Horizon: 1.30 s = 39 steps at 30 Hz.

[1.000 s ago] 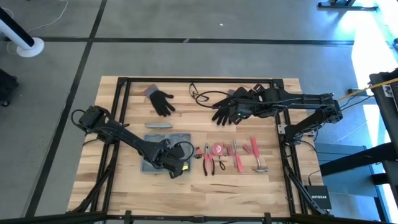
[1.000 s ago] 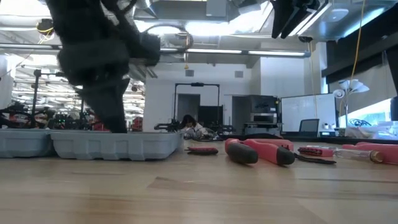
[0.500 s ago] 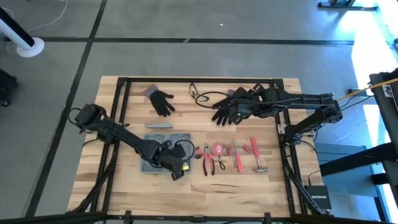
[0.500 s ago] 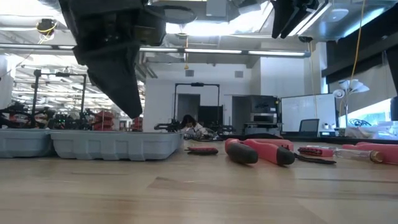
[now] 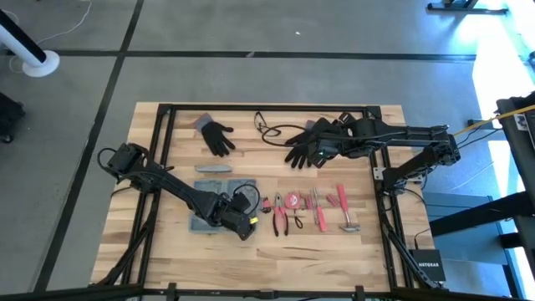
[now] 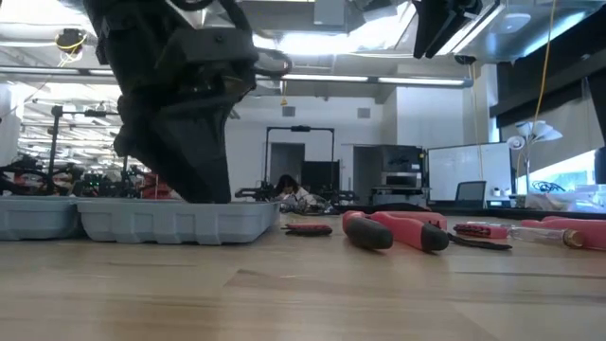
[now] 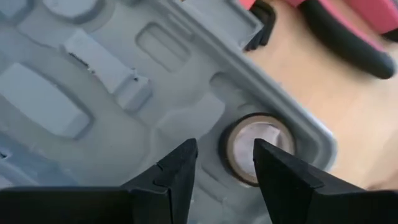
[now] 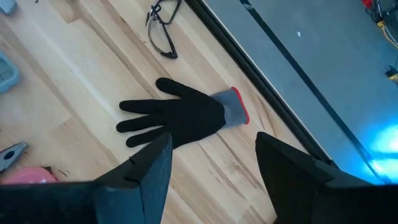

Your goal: Prefit tool cases

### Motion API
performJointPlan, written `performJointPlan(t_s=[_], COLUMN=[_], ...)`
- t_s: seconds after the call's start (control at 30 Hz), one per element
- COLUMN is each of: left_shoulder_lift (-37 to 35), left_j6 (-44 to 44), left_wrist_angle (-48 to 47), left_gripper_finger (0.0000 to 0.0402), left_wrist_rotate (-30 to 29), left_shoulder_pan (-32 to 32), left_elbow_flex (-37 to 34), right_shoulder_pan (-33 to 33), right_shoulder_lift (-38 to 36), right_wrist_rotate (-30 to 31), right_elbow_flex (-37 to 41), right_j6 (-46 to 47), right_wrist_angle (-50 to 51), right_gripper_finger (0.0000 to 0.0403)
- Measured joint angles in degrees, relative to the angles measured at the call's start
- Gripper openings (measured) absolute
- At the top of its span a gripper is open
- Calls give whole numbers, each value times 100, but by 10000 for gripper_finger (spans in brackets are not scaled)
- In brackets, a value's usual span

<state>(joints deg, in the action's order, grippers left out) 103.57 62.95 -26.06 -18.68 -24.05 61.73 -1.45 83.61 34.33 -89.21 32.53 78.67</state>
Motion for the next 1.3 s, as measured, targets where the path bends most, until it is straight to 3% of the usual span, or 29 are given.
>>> performJointPlan(t_s=[0.57,0.67,0.87,1.03,1.3], left_shoulder_lift=[355,279,181,31,-665], left_j6=[-32,-112,-518,-609,-642], left_wrist_angle=[-22,-66,-85,-87,-1085], left_gripper_finger=[153,125,12,1,0], left_wrist_rotate=[-88,-169,-220,-84,-643], left_shoulder_pan=[9,3,4,-22,1], left_elbow_flex=[26,16,2,0,2], right_shoulder_pan=[-2,0,-1,0,0], right_shoulder_lift=[0,0,0,0,1], right_wrist_rotate=[-41,-44,-38,-115,-712], right_elbow_flex=[0,0,0,2,20], right_j6=[-30,-140,-149,-360,-617], right_wrist_angle=[-225,-282,-326,-472,-826], right_gripper_finger=[221,221,221,221,221])
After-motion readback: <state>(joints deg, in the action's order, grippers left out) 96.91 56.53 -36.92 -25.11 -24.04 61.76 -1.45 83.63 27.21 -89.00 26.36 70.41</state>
